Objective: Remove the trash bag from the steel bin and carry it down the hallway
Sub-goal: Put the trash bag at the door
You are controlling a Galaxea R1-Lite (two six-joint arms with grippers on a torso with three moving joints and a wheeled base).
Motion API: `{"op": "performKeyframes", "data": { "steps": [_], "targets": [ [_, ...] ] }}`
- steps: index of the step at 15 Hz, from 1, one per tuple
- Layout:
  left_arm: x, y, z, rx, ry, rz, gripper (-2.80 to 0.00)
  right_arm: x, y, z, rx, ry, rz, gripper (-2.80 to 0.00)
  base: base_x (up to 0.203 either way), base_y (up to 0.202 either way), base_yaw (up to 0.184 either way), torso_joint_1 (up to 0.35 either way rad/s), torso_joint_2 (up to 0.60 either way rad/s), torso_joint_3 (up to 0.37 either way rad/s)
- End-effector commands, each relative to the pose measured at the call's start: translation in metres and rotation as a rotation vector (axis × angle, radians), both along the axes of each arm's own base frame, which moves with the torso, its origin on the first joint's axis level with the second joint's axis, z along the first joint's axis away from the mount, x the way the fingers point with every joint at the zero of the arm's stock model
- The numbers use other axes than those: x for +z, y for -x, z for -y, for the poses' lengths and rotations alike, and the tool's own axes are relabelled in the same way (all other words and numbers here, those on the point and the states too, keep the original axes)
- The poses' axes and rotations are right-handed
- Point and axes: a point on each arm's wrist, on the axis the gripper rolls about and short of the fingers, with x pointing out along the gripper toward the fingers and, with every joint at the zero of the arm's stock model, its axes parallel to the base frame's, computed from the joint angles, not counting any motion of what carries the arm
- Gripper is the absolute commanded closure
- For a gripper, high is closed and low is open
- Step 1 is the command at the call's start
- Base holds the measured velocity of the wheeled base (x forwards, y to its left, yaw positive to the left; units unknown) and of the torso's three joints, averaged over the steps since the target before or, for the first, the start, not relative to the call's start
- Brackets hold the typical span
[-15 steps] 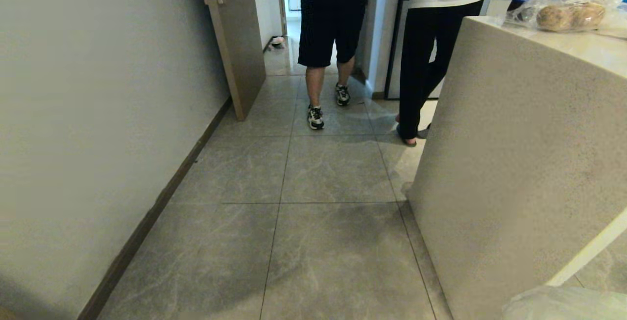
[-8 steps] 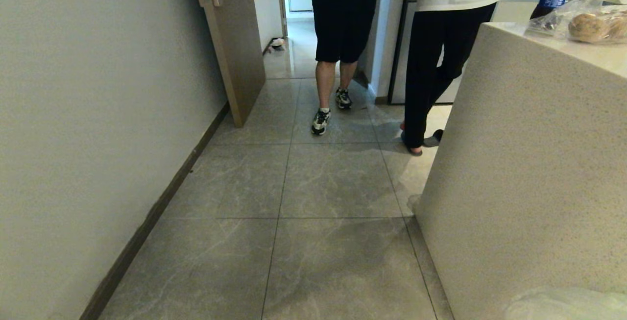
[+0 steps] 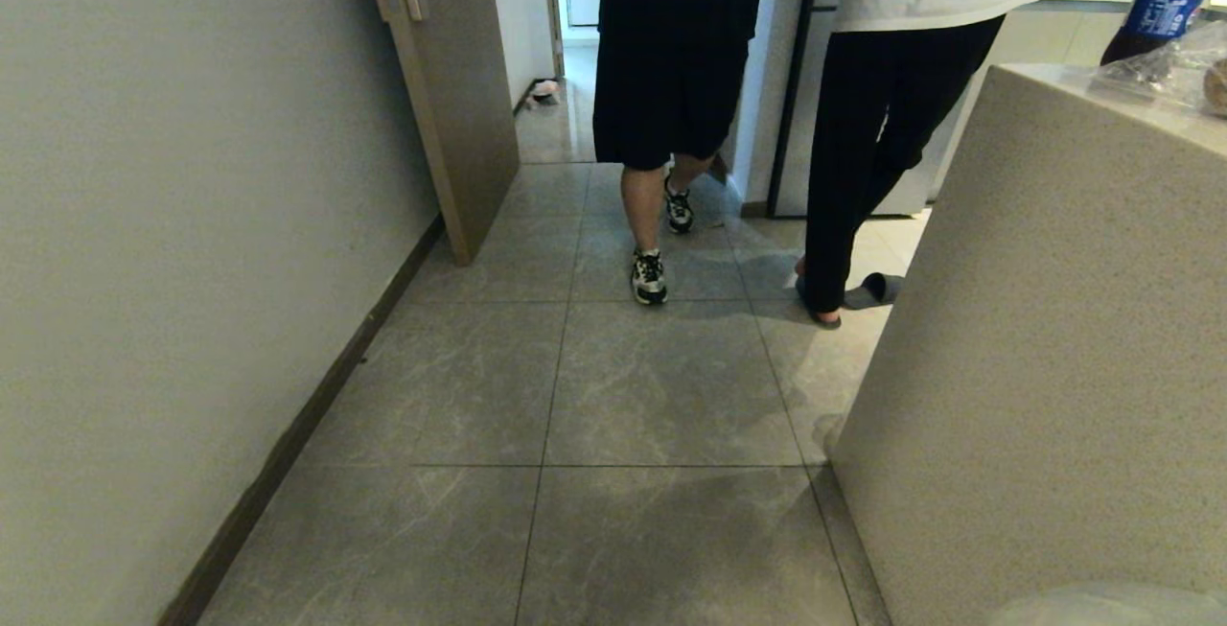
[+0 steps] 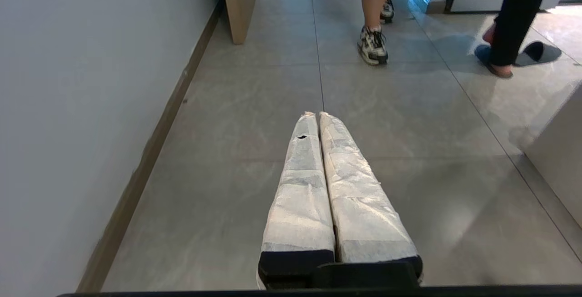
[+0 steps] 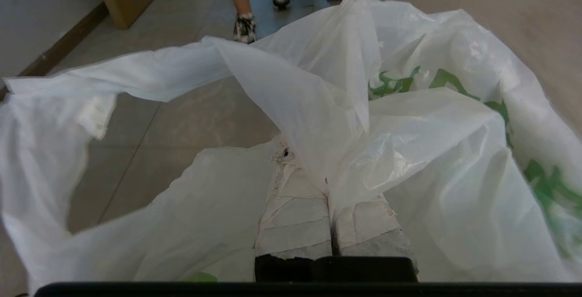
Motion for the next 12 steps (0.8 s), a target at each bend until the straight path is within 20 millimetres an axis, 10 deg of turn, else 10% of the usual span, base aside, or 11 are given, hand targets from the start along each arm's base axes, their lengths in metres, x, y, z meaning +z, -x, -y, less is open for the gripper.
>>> {"op": "performKeyframes", "data": {
  "steps": [1, 12],
  "targets": [
    [-0.0001, 0.0000, 0.0000, 0.000, 0.000, -0.001, 0.00, 0.0001, -0.0001, 0.0000, 0.000, 0.000, -0.001, 0.00, 0.193, 0.000, 0.001, 0.005, 0.00, 0.002],
    [-0.0002, 0.0000, 0.0000, -0.001, -0.001, -0.002, 0.00, 0.0001, -0.0001, 0.0000, 0.000, 0.000, -0.001, 0.00, 0.088, 0.005, -0.001, 0.001, 0.00, 0.002]
  ]
}}
